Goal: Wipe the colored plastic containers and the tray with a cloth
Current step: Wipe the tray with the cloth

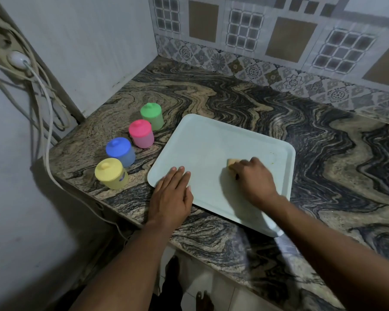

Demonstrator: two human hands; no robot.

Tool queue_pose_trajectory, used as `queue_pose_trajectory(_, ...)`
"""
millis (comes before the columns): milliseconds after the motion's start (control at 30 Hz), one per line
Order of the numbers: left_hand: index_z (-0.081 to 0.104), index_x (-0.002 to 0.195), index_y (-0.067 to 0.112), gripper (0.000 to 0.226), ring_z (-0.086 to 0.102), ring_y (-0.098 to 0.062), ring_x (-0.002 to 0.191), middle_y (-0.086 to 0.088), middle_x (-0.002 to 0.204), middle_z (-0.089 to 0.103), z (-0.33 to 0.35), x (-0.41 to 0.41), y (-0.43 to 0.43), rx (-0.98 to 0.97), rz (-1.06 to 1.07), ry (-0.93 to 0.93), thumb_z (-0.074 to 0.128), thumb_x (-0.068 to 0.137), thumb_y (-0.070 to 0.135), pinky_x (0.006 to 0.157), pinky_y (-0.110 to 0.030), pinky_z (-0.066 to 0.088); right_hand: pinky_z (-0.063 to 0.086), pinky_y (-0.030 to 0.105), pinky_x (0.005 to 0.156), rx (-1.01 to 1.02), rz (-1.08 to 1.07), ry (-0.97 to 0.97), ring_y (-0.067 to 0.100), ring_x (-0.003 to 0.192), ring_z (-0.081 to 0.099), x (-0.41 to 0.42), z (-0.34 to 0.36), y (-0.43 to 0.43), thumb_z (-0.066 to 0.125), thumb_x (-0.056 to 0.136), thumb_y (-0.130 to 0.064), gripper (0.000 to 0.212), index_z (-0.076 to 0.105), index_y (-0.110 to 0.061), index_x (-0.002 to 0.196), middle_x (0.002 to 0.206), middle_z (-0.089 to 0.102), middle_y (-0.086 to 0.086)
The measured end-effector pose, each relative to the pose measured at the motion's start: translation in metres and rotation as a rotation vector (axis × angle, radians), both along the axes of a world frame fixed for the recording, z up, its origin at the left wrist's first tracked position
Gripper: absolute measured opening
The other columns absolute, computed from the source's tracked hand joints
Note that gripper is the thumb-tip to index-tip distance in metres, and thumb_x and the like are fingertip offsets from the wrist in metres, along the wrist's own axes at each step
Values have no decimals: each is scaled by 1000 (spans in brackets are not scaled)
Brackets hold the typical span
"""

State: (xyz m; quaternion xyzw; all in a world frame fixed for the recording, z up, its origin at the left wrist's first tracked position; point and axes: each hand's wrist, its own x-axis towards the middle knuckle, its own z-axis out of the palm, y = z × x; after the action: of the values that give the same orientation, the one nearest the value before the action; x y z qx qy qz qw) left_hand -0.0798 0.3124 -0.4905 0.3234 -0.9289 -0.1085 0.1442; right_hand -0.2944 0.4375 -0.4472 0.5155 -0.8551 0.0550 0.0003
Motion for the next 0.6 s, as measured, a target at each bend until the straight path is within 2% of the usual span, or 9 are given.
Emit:
queue_pose_trajectory(100,60,139,15,54,41,-22,145,-3,151,51,2,-1,0,7,-8,-3,31,99,36,110,-44,43,45,33,52,-81,102,6,27,81,55,40,-5,26,69,74,-8,33,73,-22,104,89,70,-1)
queue_pose_trajectory(167,59,140,15,55,40,-22,145,-3,152,51,3,-1,0,14,-10,-26,30,98,36,111,-44,42,44,31,54,-96,168,-63,24,81,53,65,-4,39,63,76,-12,31,72,-24,102,90,71,-5)
queue_pose_trajectory(267,58,141,16,58,39,-22,146,-3,152,50,8,-2,1,17,8,-77,26,97,37,112,-44,41,50,32,67,-122,162,-400,21,86,58,73,9,52,41,82,-15,45,75,-25,109,95,74,-4)
queue_pose_trajectory(333,57,140,15,58,39,-25,145,-5,152,49,17,-7,4,27,11,-141,26,96,37,112,-45,39,53,27,79,-161,47,-734,10,92,68,52,21,56,50,88,-4,42,78,-27,107,98,77,-7)
queue_pose_trajectory(400,56,135,13,56,43,-29,137,-10,146,52,29,-19,5,-2,4,-197,26,96,39,110,-45,37,55,23,72,-332,-158,-856,11,83,71,15,35,57,54,90,5,43,79,-29,96,90,78,-5)
queue_pose_trajectory(433,55,134,13,55,43,-30,135,-10,144,52,35,-28,6,-23,-14,-192,26,97,40,111,-44,35,57,25,65,-423,-267,-861,17,75,71,-7,43,56,55,92,3,39,77,-30,92,83,77,0)
queue_pose_trajectory(500,46,145,15,54,28,-30,147,-9,158,38,44,-52,8,-1,-96,-159,29,100,39,121,-44,24,55,31,58,-500,-373,-744,24,65,68,-50,57,50,63,97,-20,16,77,-24,91,75,74,8)
queue_pose_trajectory(533,35,153,17,55,14,-28,154,-7,165,23,43,-65,10,37,-143,-177,29,102,38,125,-43,13,53,32,59,-456,-376,-624,25,67,68,-71,59,45,65,97,-29,15,77,-21,96,75,73,7)
queue_pose_trajectory(600,12,160,19,59,-9,-24,156,-2,170,-3,37,-80,14,104,-173,-282,23,106,39,126,-42,-2,51,33,67,-304,-360,-443,27,78,67,-103,53,29,62,98,-31,18,75,-22,106,83,71,3)
